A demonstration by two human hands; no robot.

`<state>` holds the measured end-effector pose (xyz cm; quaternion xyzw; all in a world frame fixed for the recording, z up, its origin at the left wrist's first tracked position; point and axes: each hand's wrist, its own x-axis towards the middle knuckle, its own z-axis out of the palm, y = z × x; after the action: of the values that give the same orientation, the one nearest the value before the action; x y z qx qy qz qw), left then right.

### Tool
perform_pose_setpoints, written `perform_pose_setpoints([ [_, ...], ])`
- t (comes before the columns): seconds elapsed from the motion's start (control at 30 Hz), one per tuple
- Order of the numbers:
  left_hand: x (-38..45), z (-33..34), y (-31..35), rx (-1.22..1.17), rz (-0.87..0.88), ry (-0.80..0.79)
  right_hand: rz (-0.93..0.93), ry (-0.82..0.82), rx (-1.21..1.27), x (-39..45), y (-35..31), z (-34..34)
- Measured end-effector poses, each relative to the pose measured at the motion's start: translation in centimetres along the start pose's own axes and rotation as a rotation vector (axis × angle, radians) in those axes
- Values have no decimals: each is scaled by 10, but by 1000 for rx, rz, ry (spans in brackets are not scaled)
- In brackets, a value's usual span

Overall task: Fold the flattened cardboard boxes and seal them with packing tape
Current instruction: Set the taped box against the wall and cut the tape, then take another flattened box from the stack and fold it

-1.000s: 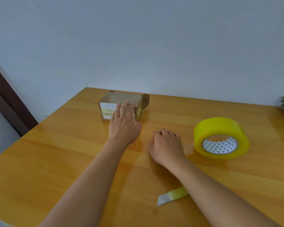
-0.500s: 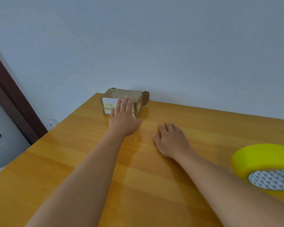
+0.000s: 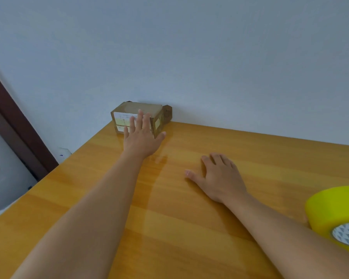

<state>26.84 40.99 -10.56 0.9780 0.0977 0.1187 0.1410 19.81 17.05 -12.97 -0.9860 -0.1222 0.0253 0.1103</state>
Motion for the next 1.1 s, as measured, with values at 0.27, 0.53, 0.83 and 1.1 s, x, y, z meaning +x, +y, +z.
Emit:
perform_pose_setpoints([
  [0.27,-11,-16,11,-184,17,-30,14,115,-10,-8,-3,-5],
  [0.53,-86,-29,39,-175,49,-65,-1,-63,-106,-12,-4,-25],
  [0.83,-158,-67,101,-183,188,-45,-37,87,-206,-78,28,-99],
  [1.1,-191,-88,224,-194,425,1,83,322,-196,-156,123,-175],
])
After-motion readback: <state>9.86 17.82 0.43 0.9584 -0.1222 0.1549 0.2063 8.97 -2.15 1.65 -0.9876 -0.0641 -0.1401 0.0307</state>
